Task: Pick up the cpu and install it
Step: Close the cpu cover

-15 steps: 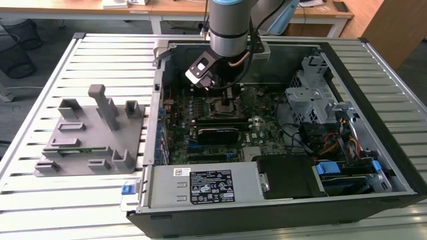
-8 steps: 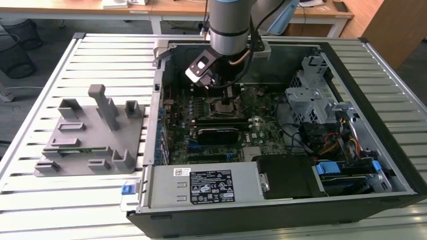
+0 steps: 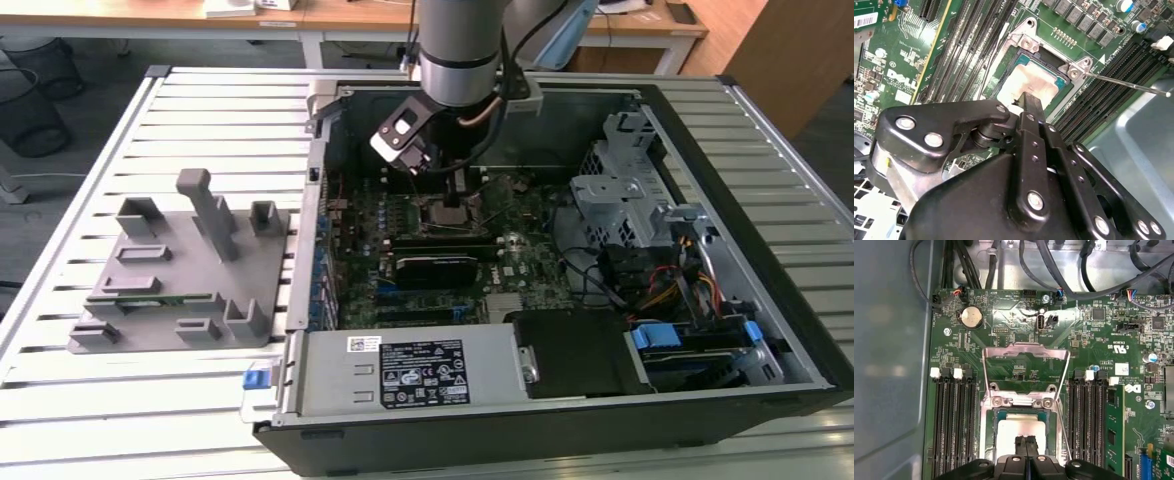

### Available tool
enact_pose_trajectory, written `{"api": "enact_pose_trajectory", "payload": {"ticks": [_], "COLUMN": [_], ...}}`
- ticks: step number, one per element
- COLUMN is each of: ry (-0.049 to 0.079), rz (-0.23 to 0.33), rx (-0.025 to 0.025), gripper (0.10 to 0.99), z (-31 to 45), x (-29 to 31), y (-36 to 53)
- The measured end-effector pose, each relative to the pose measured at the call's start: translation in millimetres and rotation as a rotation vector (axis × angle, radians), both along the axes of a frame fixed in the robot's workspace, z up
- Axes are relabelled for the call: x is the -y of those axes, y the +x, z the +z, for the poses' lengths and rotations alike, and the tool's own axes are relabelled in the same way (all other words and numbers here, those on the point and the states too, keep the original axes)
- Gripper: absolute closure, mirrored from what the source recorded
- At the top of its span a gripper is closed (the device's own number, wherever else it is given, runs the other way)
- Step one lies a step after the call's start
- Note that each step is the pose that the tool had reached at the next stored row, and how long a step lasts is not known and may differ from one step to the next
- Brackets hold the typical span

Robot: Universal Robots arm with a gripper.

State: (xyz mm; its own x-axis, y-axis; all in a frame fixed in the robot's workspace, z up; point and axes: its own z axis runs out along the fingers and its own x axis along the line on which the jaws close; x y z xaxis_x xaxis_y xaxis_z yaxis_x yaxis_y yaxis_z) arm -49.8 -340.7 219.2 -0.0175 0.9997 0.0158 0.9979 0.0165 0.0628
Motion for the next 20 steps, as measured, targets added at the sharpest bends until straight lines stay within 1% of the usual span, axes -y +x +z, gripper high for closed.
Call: {"api": "enact_pose_trajectory", "payload": {"ticks": [3, 5, 14, 16, 18, 19, 20], "ry": [0.0, 0.0, 0.0, 0.0, 0.0, 0.0, 0.0], "rz": [0.0, 0.0, 0.0, 0.0, 0.0, 0.0, 0.0], "rx": [0.0, 0.0, -0.0001, 0.0, 0.0, 0.0, -0.0003], "gripper": [0.973, 0.973, 0.973, 0.973, 0.973, 0.973, 0.973], "z": [4.0, 8.1, 37.0, 41.7, 45.2, 45.5, 45.5], "x": [0.0, 0.0, 0.0, 0.0, 0.0, 0.4, 2.3], "y": [0.0, 0.0, 0.0, 0.0, 0.0, 0.0, 0.1]}}
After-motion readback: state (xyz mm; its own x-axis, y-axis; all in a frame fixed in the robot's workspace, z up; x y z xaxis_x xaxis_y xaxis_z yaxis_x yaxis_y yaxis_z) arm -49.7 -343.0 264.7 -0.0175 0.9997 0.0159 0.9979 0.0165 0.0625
